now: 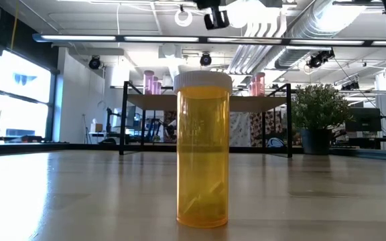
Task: Pick and place medicine bottles onto shelf by color
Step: Put the blue pill bottle on the shelf aligned with the blue pill bottles
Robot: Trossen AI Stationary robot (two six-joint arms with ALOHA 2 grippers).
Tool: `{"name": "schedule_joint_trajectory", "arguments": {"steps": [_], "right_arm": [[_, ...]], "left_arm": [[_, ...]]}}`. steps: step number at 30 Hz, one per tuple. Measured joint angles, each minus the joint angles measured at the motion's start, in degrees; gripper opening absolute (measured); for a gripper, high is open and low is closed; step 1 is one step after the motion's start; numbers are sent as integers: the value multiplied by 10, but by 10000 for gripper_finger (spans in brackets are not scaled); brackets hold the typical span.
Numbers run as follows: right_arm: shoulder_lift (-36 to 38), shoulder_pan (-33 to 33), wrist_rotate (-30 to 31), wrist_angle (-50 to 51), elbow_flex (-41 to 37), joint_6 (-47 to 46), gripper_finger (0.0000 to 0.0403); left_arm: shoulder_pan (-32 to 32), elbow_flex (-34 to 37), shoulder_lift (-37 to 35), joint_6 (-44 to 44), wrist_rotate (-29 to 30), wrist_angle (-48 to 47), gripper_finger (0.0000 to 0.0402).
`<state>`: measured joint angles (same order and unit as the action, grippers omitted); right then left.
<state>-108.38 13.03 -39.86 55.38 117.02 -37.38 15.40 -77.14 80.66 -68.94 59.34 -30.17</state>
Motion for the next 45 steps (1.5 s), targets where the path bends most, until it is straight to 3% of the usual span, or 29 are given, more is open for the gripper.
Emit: {"name": "schedule_joint_trajectory", "arguments": {"steps": [11, 19, 28, 34, 40, 45], "right_arm": [[0, 80, 40, 1, 0, 66, 89], [18, 132, 118, -28, 0, 178, 89], [88, 163, 136, -120, 0, 283, 89], [161, 159, 207, -135, 0, 357, 89], [232, 136, 295, -103, -8, 398, 89], [283, 110, 354, -96, -75, 375, 89]], "left_arm": [[-6, 0, 0, 116, 49, 0, 186], [-44, 0, 0, 276, 104, 0, 186], [-91, 0, -2, 443, 86, 0, 186], [-120, 0, -19, 534, 38, -3, 186], [-136, -1, -46, 554, 39, -2, 186], [-140, 0, -68, 535, 39, -4, 186]]}}
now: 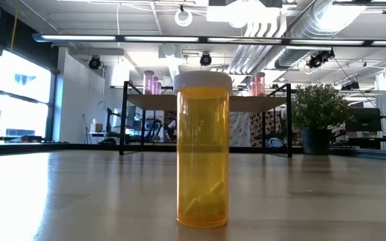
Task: Pick and place medicine bottles onto shelf by color
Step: Put the blue pill bottle on the shelf aligned with the blue pill bottles
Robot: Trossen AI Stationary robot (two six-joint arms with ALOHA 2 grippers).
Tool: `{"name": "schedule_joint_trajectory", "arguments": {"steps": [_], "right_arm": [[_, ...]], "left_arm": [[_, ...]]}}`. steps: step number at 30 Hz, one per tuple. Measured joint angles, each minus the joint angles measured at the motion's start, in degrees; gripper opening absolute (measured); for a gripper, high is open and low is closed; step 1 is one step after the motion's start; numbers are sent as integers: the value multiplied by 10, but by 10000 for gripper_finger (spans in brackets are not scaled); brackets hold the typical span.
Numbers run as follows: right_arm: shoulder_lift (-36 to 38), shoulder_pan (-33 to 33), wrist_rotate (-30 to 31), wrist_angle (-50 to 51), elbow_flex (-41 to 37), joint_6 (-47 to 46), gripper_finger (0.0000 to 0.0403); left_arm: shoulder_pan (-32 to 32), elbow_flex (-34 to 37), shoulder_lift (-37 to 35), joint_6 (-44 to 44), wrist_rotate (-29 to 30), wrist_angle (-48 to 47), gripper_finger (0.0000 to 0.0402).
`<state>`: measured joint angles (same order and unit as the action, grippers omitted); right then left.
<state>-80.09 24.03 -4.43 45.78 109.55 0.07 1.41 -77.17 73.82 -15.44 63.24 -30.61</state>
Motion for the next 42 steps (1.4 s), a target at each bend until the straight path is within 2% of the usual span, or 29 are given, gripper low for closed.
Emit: {"name": "schedule_joint_trajectory", "arguments": {"steps": [6, 12, 17, 20, 24, 26, 29, 33, 39, 42], "right_arm": [[64, -24, 50, -100, -161, -64, 89], [129, -67, 83, -270, -341, -129, 89], [155, -135, 179, -405, -464, -149, 89], [155, -184, 247, -490, -523, -139, 89], [135, -247, 347, -598, -591, -115, 89], [119, -276, 406, -654, -615, -102, 89], [83, -308, 475, -727, -634, -73, 89], [19, -329, 526, -763, -626, -46, 89], [-87, -349, 656, -811, -604, -73, 89], [-142, -350, 680, -841, -584, -75, 89]], "left_arm": [[-3, 0, -18, -10, 0, 0, 186], [-4, 0, -25, -32, 3, 0, 186], [-20, 0, -26, -2, -2, -3, 186], [-35, 0, -34, 66, -51, -37, 186], [-61, 0, -49, 158, -160, -93, 186], [-72, 0, -57, 175, -201, -106, 186], [-81, 0, -65, 163, -234, -107, 186], [-83, 0, -75, 132, -236, -103, 186], [-87, 0, -84, 115, -235, -122, 186], [-92, 1, -85, 95, -223, -149, 186]]}}
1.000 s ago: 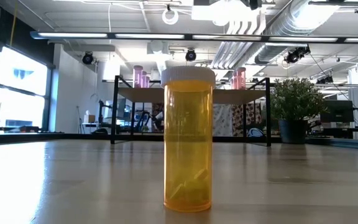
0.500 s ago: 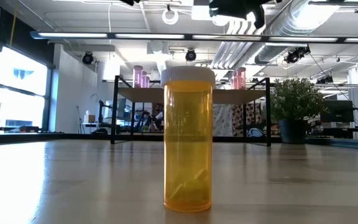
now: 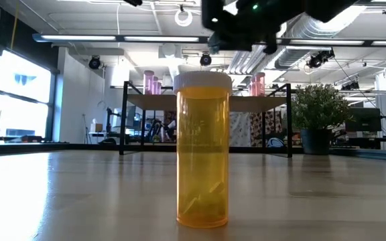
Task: Pick and place medicine bottles onto shelf by color
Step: Put the blue pill bottle on the shelf aligned with the blue pill bottles
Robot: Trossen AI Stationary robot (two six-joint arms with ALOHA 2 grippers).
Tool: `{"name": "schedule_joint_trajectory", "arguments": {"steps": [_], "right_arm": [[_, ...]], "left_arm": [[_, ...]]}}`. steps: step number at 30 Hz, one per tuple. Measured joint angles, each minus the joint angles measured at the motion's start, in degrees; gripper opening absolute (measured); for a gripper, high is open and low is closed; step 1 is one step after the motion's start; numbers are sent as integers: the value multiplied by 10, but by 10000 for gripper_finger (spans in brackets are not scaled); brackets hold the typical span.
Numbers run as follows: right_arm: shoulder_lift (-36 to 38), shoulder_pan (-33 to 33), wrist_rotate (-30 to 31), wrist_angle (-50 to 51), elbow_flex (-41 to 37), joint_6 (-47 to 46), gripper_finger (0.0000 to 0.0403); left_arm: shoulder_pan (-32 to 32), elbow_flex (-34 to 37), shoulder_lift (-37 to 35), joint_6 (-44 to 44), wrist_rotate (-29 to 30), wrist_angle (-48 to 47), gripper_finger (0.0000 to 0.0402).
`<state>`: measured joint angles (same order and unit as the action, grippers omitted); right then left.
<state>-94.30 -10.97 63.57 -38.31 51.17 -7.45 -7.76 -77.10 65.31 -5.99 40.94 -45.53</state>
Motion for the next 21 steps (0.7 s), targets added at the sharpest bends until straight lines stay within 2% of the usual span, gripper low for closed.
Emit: {"name": "schedule_joint_trajectory", "arguments": {"steps": [7, 12, 21], "right_arm": [[-90, 20, 7, -9, 69, -8, 89], [-132, 42, 25, -8, 106, -16, 89], [-167, 92, -19, -7, 129, -33, 89]], "left_arm": [[-27, 0, -17, 33, -50, -16, 186], [-40, 0, -41, 28, -54, -13, 186], [-47, 0, -79, 28, -54, -11, 186]]}}
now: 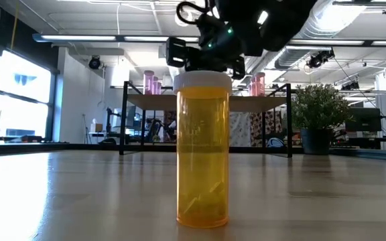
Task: Pick and place medicine bottles onto shelf by color
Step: Put the blue pill bottle on the shelf aligned with the blue pill bottles
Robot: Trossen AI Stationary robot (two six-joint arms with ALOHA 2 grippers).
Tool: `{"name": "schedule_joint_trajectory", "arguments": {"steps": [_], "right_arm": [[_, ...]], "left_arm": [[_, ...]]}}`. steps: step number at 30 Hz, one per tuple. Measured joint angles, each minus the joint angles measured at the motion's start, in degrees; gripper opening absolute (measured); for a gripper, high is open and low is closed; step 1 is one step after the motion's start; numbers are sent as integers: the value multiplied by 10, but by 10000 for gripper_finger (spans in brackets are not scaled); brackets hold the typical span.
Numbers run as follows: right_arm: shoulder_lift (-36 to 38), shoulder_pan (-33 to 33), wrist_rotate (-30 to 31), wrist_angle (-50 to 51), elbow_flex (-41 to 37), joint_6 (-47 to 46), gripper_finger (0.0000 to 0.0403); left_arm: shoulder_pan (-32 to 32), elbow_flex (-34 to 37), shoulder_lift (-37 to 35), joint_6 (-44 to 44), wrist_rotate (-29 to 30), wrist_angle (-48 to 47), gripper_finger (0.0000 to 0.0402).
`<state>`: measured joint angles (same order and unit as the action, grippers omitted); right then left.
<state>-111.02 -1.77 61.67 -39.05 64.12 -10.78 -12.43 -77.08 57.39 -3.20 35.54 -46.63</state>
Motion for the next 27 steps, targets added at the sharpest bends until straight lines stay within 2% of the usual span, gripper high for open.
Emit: {"name": "schedule_joint_trajectory", "arguments": {"steps": [10, 21, 27], "right_arm": [[0, 41, -93, 35, 0, -10, 89], [0, 52, -94, 73, 0, -25, 89], [1, 64, -96, 96, 0, -73, 89]], "left_arm": [[0, 0, -8, -21, -2, -1, 186], [0, 0, -9, -26, -2, -1, 186], [0, 0, -9, -26, -2, -1, 186]]}}
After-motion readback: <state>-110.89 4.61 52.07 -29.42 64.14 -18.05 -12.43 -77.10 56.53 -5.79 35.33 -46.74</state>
